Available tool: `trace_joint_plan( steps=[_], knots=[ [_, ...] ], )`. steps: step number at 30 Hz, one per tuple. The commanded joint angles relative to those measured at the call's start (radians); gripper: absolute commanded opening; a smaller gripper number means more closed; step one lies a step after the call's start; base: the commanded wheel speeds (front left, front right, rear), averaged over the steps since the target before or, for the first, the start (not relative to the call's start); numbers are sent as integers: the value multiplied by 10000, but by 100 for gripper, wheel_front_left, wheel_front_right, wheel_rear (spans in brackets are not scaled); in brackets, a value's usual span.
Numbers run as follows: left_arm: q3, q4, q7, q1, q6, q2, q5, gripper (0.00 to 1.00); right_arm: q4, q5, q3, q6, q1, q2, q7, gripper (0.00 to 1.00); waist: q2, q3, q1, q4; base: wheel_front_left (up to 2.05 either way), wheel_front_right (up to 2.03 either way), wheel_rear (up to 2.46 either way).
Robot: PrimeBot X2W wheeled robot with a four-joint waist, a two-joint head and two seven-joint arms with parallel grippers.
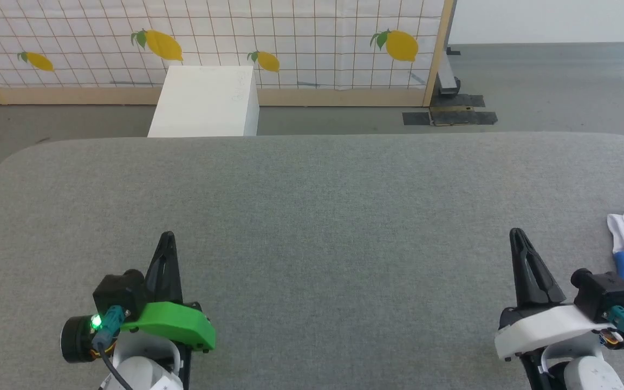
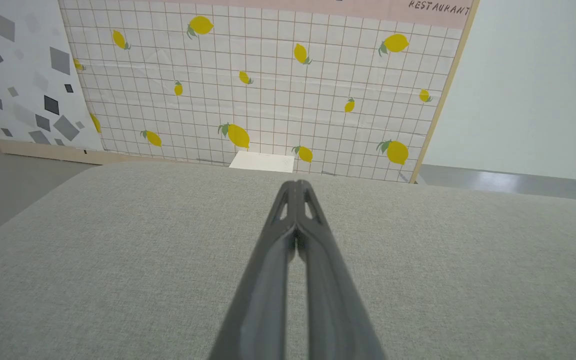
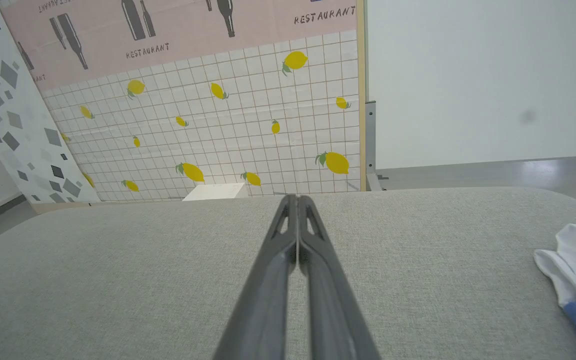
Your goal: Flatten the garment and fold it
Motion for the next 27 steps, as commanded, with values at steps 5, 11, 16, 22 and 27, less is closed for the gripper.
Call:
trace_joint_plan(
  steps=[5, 11, 16, 22, 27],
  knots=[
    [58, -138, 130, 194, -56, -32, 144, 0, -152, -163, 36, -4, 125, 1, 150, 0, 0, -7, 0, -13, 0, 0, 0],
    [81, -244, 255, 243, -69, -40, 242, 0, -254, -270, 51, -5, 152, 2, 274, 0, 0, -16, 0, -28, 0, 0, 0],
    [99, -328, 354, 282, -79, -46, 320, 0, -335, -355, 63, -5, 174, 2, 373, 0, 0, -22, 0, -40, 0, 0, 0],
    [120, -432, 475, 330, -91, -53, 416, 0, -434, -459, 77, -6, 201, 2, 494, 0, 0, -31, 0, -55, 0, 0, 0],
    [139, -519, 578, 370, -102, -59, 497, 0, -518, -547, 90, -7, 224, 3, 596, 0, 0, -38, 0, -68, 0, 0, 0]
  ],
)
